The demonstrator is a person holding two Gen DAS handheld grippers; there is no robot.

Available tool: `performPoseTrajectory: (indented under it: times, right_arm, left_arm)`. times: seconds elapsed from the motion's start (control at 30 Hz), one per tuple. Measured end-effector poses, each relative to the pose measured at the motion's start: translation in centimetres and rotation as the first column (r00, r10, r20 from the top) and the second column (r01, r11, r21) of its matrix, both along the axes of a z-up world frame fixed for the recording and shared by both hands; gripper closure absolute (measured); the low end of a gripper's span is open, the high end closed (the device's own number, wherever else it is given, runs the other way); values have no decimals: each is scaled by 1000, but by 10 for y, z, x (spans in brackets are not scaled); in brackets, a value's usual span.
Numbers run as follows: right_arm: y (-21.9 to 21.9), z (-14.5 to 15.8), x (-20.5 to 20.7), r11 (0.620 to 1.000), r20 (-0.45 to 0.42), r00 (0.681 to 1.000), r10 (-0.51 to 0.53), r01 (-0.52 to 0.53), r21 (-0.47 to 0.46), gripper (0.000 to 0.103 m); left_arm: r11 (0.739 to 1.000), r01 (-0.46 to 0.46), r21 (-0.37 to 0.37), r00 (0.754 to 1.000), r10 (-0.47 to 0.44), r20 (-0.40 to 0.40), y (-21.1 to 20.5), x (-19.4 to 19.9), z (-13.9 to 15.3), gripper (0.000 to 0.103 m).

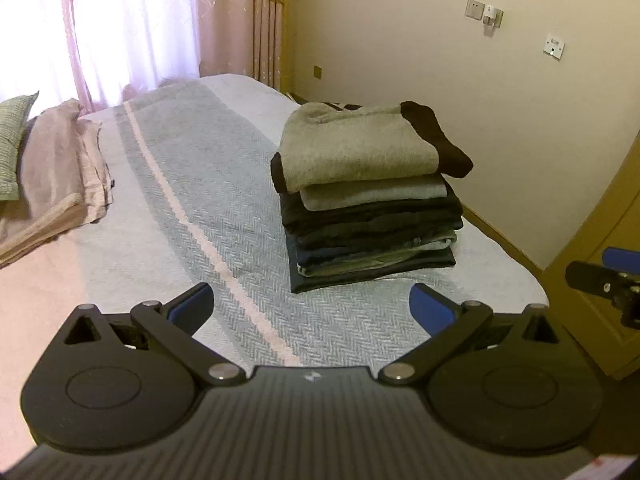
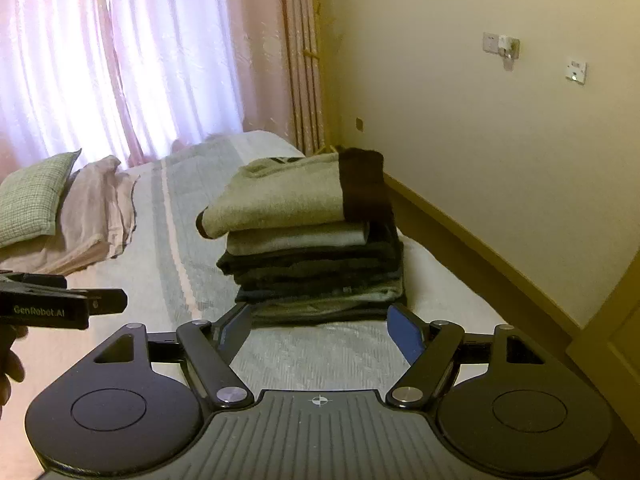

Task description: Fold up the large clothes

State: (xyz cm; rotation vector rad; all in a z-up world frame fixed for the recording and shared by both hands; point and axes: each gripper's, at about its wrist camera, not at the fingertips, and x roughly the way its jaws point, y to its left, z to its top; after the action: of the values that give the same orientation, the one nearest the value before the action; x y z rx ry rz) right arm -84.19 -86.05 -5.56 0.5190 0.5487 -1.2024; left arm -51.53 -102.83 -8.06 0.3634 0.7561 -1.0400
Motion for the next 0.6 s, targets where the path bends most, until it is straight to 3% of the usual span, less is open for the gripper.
performPoseTrajectory:
  times: [0.6]
  right_arm:
    - [-7,11,-23,995,-12,995,96,-95,34,30]
  left_arm:
    - [993,-120,-2,992,120,-31,6,-44,13,1]
